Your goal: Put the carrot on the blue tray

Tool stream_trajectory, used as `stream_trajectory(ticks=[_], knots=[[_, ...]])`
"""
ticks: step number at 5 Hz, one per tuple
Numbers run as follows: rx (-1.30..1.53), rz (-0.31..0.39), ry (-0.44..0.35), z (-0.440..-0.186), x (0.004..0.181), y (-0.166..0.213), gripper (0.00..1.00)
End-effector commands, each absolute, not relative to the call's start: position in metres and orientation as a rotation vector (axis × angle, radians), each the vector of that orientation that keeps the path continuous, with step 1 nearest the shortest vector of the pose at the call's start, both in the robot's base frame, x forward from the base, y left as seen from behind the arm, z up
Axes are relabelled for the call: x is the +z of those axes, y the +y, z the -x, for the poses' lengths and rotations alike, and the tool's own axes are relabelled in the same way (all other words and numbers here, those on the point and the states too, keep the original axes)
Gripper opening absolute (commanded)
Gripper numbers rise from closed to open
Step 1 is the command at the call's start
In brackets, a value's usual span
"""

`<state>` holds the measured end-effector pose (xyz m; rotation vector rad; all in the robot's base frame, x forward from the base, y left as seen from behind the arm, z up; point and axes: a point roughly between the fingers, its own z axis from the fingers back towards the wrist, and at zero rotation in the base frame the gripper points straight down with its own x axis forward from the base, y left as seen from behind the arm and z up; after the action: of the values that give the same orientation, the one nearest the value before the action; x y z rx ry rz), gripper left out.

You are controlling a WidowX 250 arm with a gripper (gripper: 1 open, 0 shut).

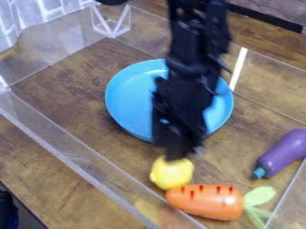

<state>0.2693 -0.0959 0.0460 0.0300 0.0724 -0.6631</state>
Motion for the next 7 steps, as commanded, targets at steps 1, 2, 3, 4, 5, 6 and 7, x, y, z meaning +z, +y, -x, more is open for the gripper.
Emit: stream_trajectory(ticks=[1,2,3,4,5,6,7], knots=[[-0.724,-0.045,0.073,-0.282,0.036,-0.096,1.00],[-0.730,-0.060,0.074,-0.287,0.032,-0.101,1.00],[-0.694,-0.059,0.070,-0.299,0.030,-0.098,1.00],[-0.659,-0.054,0.068,-0.310,0.028,-0.096,1.00],[-0.651,-0.048,0.064,-0.315,0.027,-0.095,1.00],[-0.648,-0.043,0.055,-0.321,0.026,-0.096,1.00],[-0.638,-0.040,0.045,-0.327,0.026,-0.101,1.00]])
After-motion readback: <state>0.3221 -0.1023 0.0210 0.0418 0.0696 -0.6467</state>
